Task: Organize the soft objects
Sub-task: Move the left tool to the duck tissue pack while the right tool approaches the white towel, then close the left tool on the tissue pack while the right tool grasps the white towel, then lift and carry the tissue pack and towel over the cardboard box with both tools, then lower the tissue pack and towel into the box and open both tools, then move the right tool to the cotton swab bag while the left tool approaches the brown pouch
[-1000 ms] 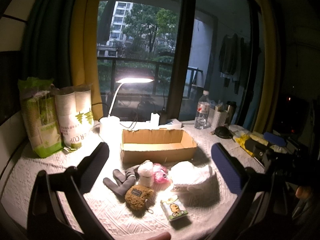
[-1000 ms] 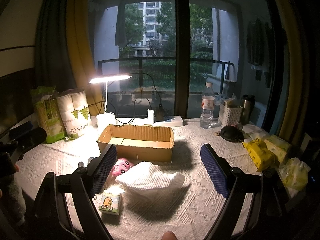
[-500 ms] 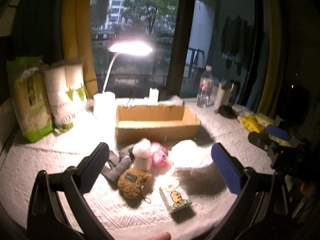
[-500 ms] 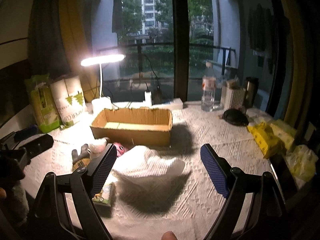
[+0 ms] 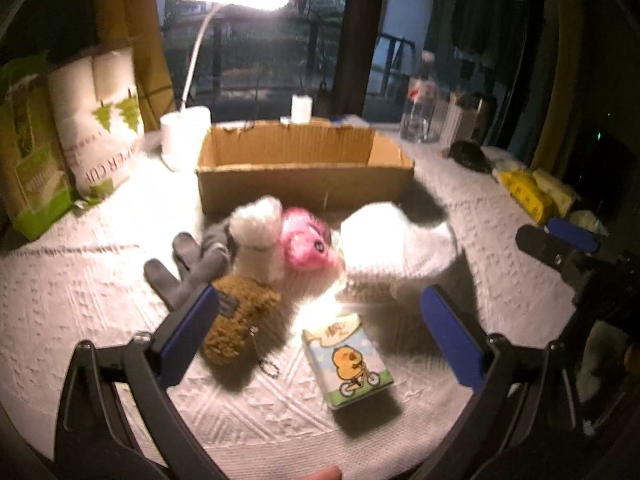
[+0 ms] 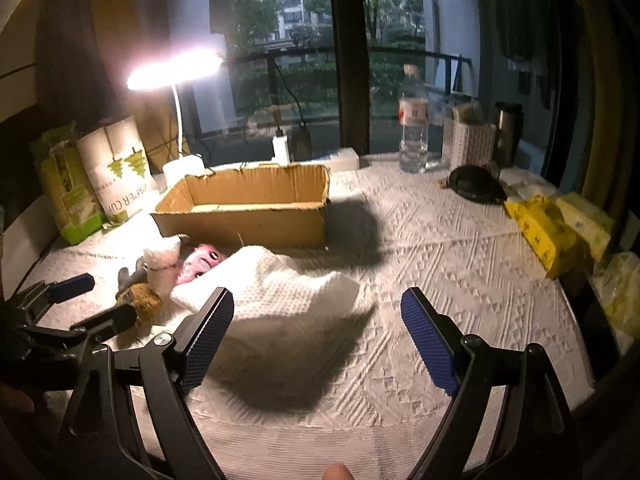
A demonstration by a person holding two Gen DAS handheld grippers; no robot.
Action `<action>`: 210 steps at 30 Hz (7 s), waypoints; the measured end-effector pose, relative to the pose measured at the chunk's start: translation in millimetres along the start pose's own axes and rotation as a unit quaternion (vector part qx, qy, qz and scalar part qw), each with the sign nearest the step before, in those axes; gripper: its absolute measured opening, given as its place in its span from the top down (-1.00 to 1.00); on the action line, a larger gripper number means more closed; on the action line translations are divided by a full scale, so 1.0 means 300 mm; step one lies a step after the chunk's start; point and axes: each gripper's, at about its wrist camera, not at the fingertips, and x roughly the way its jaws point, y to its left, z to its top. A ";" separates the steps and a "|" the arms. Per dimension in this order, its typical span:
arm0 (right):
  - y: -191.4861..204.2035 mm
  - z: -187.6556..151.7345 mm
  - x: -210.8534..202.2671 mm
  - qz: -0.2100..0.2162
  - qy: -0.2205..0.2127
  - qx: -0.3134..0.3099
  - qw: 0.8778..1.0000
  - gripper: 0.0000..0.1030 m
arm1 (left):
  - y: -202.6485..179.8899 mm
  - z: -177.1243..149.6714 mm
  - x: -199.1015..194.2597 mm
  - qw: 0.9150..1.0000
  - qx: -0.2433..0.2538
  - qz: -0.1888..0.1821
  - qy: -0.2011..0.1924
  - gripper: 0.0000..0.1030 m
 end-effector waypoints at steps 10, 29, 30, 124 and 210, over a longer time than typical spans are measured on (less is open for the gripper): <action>-0.087 -0.030 0.083 0.026 0.023 0.020 0.999 -0.72 | -0.067 -0.058 0.126 0.998 0.018 0.008 0.066 -0.79; -0.045 -0.018 0.175 0.058 0.045 0.006 0.997 -0.61 | -0.045 -0.068 0.126 0.997 0.019 -0.010 0.079 -0.01; -0.033 -0.017 0.183 0.059 0.048 0.003 0.997 -0.61 | -0.034 -0.060 0.114 0.997 0.016 -0.012 0.073 -0.01; 0.024 0.430 0.565 0.138 0.011 -0.066 0.988 0.83 | 0.046 0.509 0.425 0.995 -0.016 -0.063 -0.072 -0.01; 0.177 0.273 0.289 0.079 0.027 -0.076 0.994 0.02 | 0.157 0.296 0.128 0.997 -0.043 -0.052 -0.032 -0.48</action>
